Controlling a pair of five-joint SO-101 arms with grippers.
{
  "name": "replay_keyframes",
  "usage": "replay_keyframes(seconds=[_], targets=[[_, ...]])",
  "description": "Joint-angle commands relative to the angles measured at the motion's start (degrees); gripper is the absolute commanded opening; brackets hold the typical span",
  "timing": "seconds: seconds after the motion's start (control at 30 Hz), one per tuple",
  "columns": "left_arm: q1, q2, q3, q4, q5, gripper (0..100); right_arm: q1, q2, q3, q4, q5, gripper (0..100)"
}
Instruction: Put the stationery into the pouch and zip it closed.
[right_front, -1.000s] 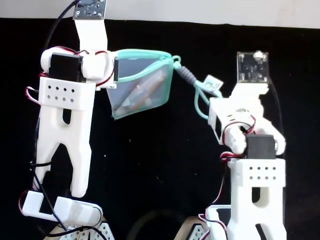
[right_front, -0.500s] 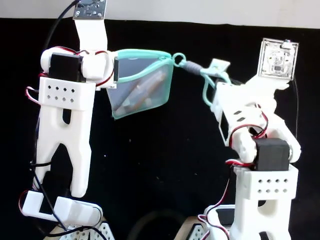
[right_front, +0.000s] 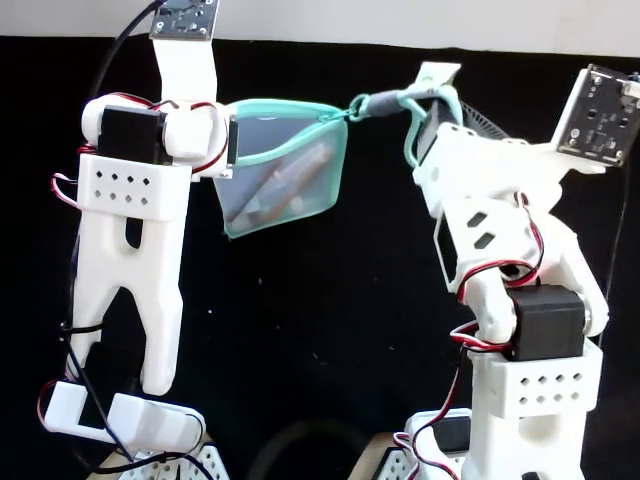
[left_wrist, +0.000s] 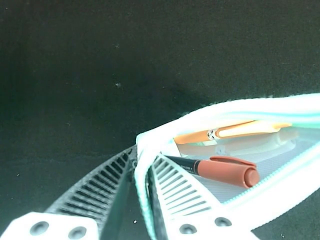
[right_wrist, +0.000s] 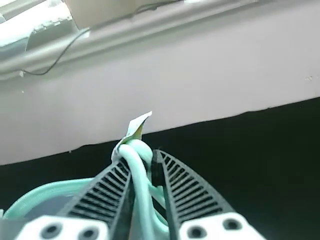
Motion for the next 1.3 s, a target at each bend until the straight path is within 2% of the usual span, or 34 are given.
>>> replay_keyframes(seconds=[0.0, 0.2, 0.53, 0.63, 0.77, 1.27], targets=[[0.7, -0.1, 0.4, -0.9, -0.5, 1, -0.7, -1.4, -2.4, -5.1, -1.4, 0.7], [0.7, -0.2, 0.0, -1.3, -0.6, 1, -1.9, -1.6, -2.7, -8.7, -4.0, 0.7], [0.7, -0.7, -0.2, -5.9, -0.6, 1, -1.9, -1.3, -12.5, -8.7, -5.2, 0.7], [0.7, -2.0, -2.8, -5.4, -0.7, 9, -1.9, -1.3, -12.4, -8.7, -5.0, 0.7], [0.7, -5.8, -5.7, -5.3, -0.6, 18, -1.9, -1.3, -12.4, -8.7, -4.8, 0.7], [0.7, -24.8, -5.6, 0.1, -0.6, 18, -1.9, -1.2, -10.5, -8.7, -4.7, 0.7]])
